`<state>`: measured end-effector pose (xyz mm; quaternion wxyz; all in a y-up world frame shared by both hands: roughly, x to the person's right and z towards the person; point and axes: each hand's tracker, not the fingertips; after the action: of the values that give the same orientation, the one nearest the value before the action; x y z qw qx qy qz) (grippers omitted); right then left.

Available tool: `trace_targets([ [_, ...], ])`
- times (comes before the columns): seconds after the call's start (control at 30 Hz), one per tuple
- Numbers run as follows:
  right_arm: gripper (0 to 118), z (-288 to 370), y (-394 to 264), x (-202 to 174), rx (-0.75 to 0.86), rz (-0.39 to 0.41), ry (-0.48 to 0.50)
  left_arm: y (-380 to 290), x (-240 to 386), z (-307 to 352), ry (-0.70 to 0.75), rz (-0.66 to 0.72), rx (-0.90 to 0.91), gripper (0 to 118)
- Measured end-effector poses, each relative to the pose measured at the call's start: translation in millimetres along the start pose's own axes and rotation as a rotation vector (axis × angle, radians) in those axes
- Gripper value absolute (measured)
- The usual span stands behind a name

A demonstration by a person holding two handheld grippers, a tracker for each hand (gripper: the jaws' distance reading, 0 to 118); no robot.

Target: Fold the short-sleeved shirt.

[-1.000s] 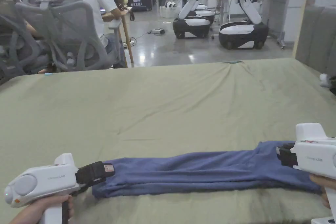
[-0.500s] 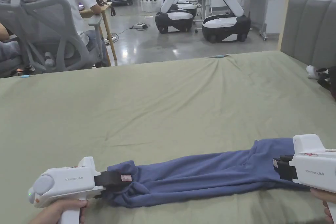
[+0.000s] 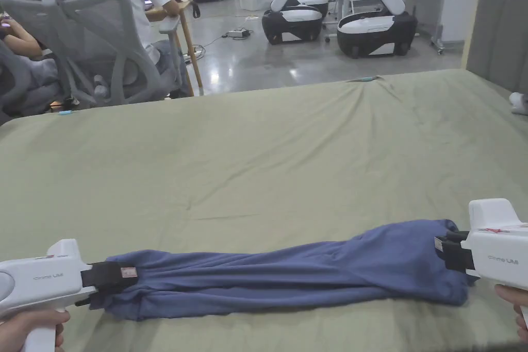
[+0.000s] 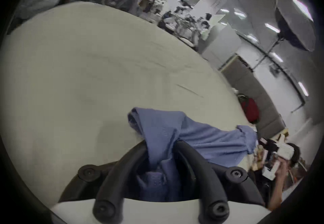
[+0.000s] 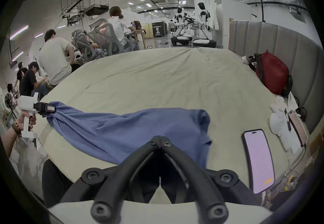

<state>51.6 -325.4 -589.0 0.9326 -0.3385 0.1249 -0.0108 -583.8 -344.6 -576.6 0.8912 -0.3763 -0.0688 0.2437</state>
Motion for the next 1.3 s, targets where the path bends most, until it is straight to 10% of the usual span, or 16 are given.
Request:
trace_targets([
  [0.23, 0, -6, 4, -20, 0.000, 0.034, 0.030, -5, 41, 13, 0.001, -0.083, 0.042, 10],
  [0.57, 0, 0, 2, -11, 0.025, 0.018, 0.014, -28, 205, -61, -0.370, -0.174, -0.080, 6],
  [0.87, 0, 19, -8, 16, 0.025, -0.008, -0.049, -54, 225, -165, -0.289, -0.128, -0.242, 6],
  [0.93, 0, 20, -9, 19, 0.023, -0.010, -0.056, -49, 218, -161, -0.353, -0.063, -0.230, 24],
  [1.07, 0, 18, -8, 16, 0.023, -0.014, -0.051, -33, 224, -110, -0.439, -0.109, -0.124, 118],
  [1.23, 0, 11, -6, 3, 0.033, -0.015, -0.009, -19, 202, -54, -0.360, -0.134, -0.023, 105],
  [1.27, 0, 9, -7, -2, 0.032, -0.013, -0.002, -17, 193, -49, -0.369, -0.135, -0.023, 83],
  [1.3, 0, 7, -7, -5, 0.032, -0.010, 0.005, -18, 187, -47, -0.374, -0.154, -0.024, 35],
])
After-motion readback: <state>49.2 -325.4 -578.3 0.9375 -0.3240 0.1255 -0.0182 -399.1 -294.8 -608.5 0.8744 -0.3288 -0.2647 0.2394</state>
